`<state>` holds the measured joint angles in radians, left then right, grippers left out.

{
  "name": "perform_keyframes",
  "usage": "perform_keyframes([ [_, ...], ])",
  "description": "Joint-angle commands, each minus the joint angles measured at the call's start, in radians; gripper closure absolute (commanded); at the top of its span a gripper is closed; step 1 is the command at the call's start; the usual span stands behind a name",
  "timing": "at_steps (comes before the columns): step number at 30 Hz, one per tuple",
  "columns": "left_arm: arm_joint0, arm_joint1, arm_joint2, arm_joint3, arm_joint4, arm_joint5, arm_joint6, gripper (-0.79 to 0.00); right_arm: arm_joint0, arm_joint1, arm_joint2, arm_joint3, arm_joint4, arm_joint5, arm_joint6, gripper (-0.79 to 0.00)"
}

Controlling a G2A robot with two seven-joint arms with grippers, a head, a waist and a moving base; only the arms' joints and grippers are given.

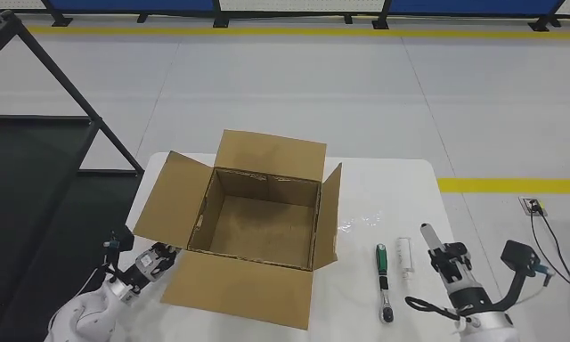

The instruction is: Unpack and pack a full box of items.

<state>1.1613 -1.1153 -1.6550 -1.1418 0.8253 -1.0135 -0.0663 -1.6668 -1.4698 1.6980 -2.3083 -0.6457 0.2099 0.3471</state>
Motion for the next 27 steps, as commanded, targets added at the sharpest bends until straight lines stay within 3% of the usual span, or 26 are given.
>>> perform_keyframes([
  [1, -0.008, 0.006, 0.009, 0.003, -0.01, 0.001, -0.033, 0.0, -0.004, 0.001, -0.001, -0.004, -0.001, 0.0, -0.002, -0.785],
  [12, 0.007, 0.029, 0.059, -0.027, 0.027, 0.001, -0.03, 0.0, -0.015, 0.008, -0.011, -0.015, -0.004, 0.005, -0.014, -0.785],
  [27, 0.066, 0.095, 0.119, -0.07, 0.047, 0.001, 0.057, 0.0, 0.023, 0.019, -0.031, -0.002, -0.01, 0.01, 0.011, -0.785],
])
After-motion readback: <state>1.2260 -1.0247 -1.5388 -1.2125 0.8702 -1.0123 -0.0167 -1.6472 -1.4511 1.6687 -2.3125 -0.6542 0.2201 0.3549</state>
